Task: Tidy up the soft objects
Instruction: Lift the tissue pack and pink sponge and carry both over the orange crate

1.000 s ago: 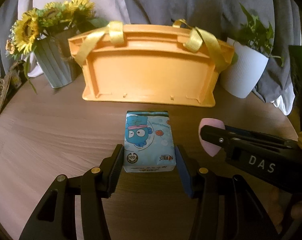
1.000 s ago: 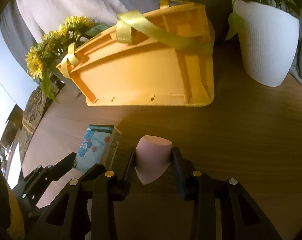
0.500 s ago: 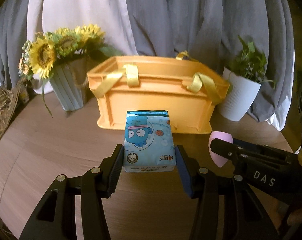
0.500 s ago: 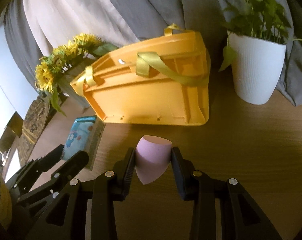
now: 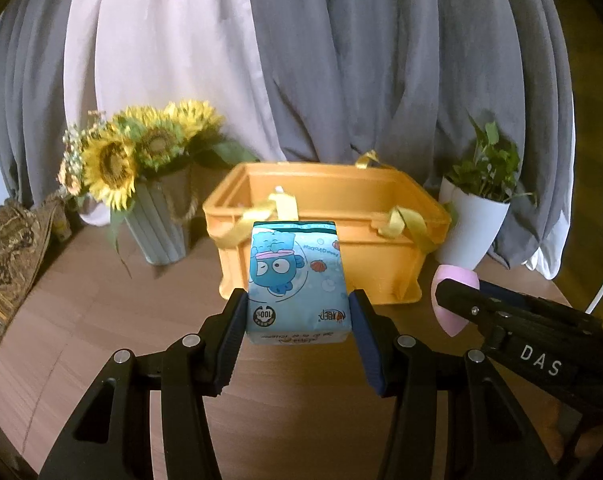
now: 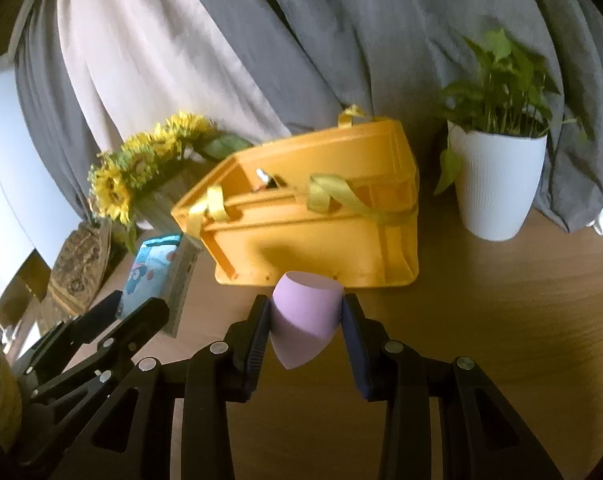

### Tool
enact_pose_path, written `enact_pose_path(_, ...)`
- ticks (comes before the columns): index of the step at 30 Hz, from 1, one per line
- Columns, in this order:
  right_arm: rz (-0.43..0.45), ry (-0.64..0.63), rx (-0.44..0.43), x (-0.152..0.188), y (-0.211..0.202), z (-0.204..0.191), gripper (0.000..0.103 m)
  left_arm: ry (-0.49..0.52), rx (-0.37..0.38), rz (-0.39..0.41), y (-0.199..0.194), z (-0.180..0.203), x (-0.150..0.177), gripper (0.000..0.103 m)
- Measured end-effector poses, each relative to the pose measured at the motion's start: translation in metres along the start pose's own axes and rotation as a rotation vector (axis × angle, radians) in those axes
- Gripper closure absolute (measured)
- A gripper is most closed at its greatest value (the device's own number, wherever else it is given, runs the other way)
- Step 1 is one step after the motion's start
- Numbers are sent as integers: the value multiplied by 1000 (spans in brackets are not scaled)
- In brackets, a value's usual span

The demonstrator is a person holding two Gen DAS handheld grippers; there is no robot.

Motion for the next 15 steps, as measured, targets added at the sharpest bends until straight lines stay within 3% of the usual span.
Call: enact_pose_path(15,130,-18,-2,-50,-10,-34,65,17,41,99,-12,-20,-58,52)
Point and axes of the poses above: each gripper's, at about its wrist camera, not at the fingertips, and y roughly the way its jaws point, z to its right, x to its underside, the point moved 7 cm from there along y, roughly the way its jaws point, and after that the axes turned 4 degrees about -x, right-handed, at the moved point
